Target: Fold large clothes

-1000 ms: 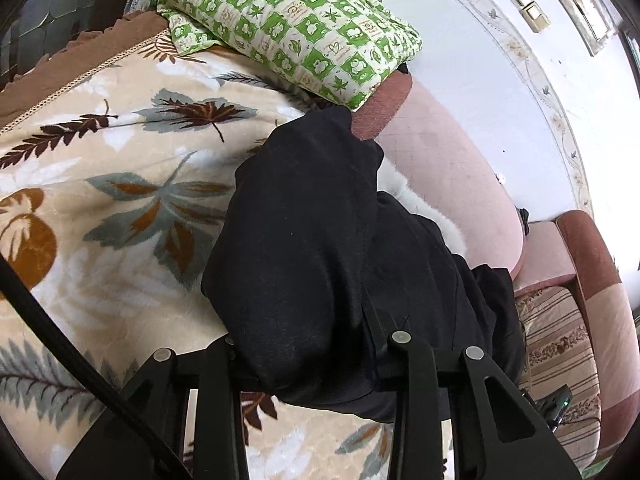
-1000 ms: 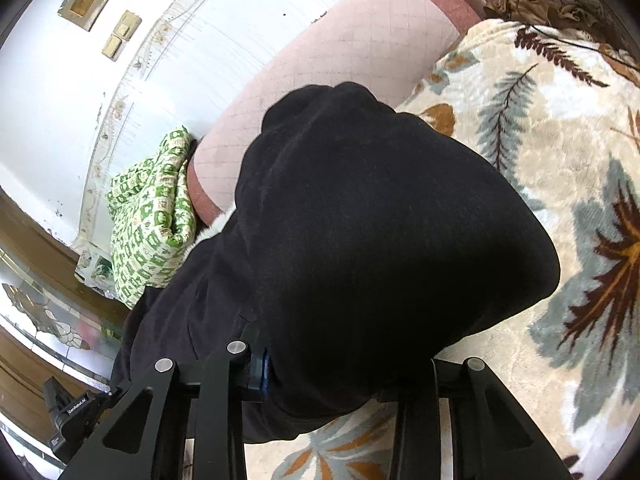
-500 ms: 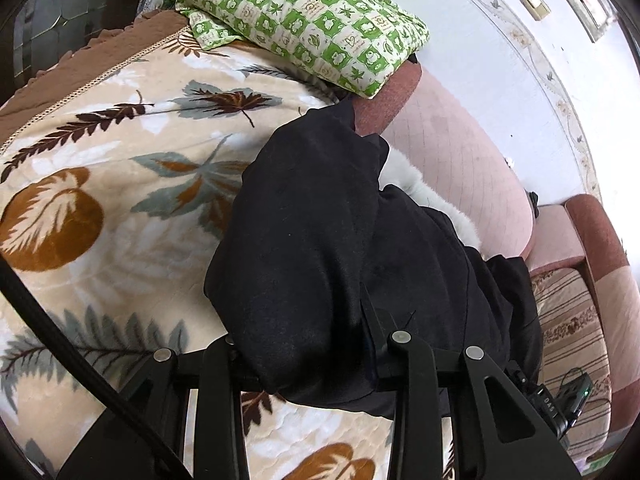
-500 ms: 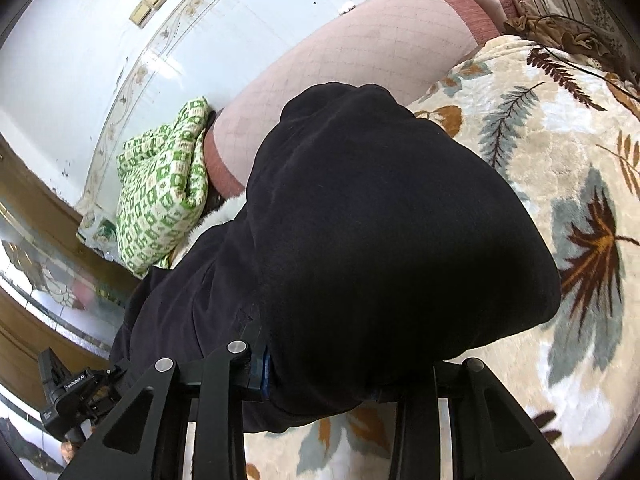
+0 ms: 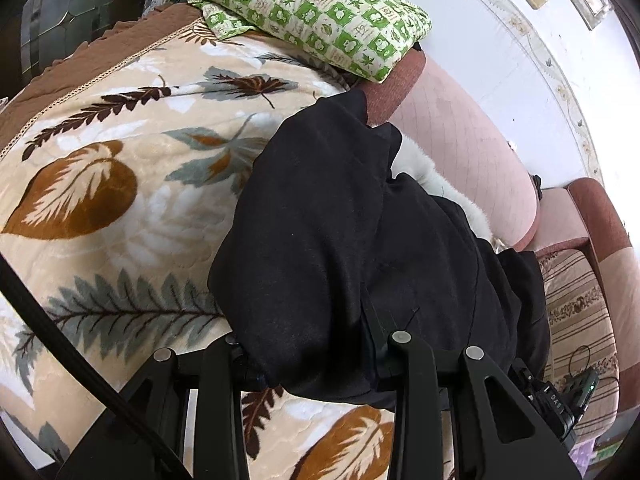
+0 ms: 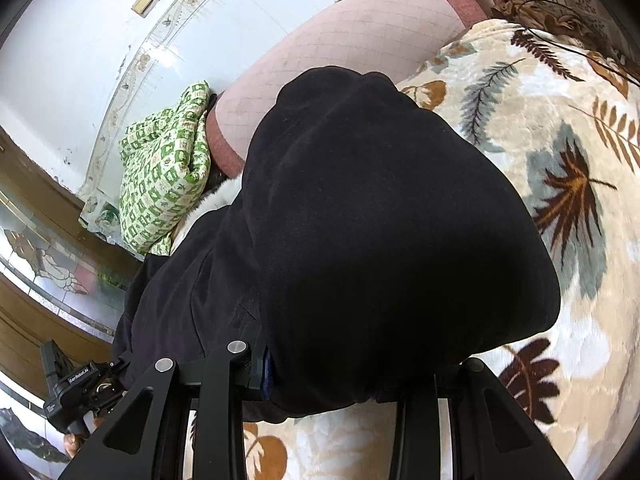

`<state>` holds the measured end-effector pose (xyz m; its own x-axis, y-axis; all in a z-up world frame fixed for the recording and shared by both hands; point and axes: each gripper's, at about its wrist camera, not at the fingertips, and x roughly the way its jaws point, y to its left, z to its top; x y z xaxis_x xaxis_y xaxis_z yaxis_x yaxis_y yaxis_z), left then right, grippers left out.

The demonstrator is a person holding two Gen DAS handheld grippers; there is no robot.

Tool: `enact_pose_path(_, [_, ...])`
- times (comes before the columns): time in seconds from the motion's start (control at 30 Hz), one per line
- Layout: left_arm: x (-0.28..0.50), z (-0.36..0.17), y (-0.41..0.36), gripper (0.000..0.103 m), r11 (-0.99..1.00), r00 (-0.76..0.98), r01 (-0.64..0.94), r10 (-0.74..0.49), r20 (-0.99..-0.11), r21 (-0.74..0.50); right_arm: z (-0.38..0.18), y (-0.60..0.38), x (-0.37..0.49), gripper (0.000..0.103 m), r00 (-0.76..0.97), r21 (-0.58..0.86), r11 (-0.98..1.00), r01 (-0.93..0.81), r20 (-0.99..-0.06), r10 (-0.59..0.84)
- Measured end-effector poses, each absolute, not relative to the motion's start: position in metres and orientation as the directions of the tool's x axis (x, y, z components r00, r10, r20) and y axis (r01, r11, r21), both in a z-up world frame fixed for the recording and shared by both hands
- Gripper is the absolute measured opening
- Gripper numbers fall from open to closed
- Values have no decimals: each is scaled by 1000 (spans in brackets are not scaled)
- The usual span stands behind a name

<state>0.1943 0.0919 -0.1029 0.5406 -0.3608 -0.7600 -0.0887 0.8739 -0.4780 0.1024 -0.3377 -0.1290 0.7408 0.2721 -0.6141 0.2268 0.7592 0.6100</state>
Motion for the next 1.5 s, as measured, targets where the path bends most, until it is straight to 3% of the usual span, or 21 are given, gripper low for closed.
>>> enact_pose_path(0.13, [193, -109, 93, 38, 873, 534, -101, -358, -766, -478, -134, -340, 105, 37, 734, 608, 753, 250, -626, 262])
enact_pose_path(0.4, [191, -103, 145, 43, 769, 553, -167, -444, -705, -616, -152, -383, 97, 57, 684, 737, 572, 360, -625, 375])
enact_pose_path(0.57, [184, -75, 174, 54, 804, 689, -232, -261, -676, -547, -156, -393, 78, 63, 651, 713, 529, 459, -676, 346])
enact_pose_path(0.7, [181, -55, 171, 68, 853, 748, -223, -162, -644, -472, -133, -392, 62, 63, 682, 645, 590, 486, -702, 206])
enact_pose_path(0.73, [183, -56, 165, 71, 864, 750, -218, -149, -645, -453, -118, -392, 55, 64, 711, 601, 626, 497, -696, 103])
enact_pose_path(0.8, [189, -59, 153, 72, 885, 738, -204, -142, -660, -419, -86, -389, 42, 71, 756, 496, 692, 524, -646, -109])
enact_pose_path(0.87, [203, -66, 135, 72, 911, 712, -176, -144, -688, -374, -56, -379, 33, 82, 798, 399, 751, 526, -537, -273])
enact_pose_path(0.93, [215, -69, 117, 72, 932, 691, -157, -132, -710, -327, -45, -367, 46, 82, 842, 358, 824, 440, -484, -239])
enact_pose_path(1.0, [229, -71, 97, 72, 948, 679, -134, -123, -723, -287, -43, -349, 75, 75, 888, 362, 890, 276, -450, -92])
enact_pose_path(1.07, [246, -73, 75, 72, 956, 680, -88, -147, -718, -279, -47, -331, 106, 51, 885, 347, 921, 176, -465, 6])
enact_pose_path(1.2, [280, -91, 47, 72, 958, 652, -31, -196, -733, -284, -72, -296, 171, 44, 827, 292, 955, 47, -548, 127])
enact_pose_path(1.33, [329, -121, 35, 72, 972, 603, -49, -154, -783, -228, -112, -300, 212, 44, 759, 266, 963, 41, -635, 143])
enact_pose_path(1.4, [352, -139, 34, 76, 980, 570, -41, -138, -810, -196, -130, -315, 224, 39, 742, 288, 955, 63, -654, 148])
enact_pose_path(1.5, [367, -156, 45, 78, 971, 558, -85, -138, -819, -222, -142, -353, 230, 17, 736, 323, 927, 190, -672, 83])
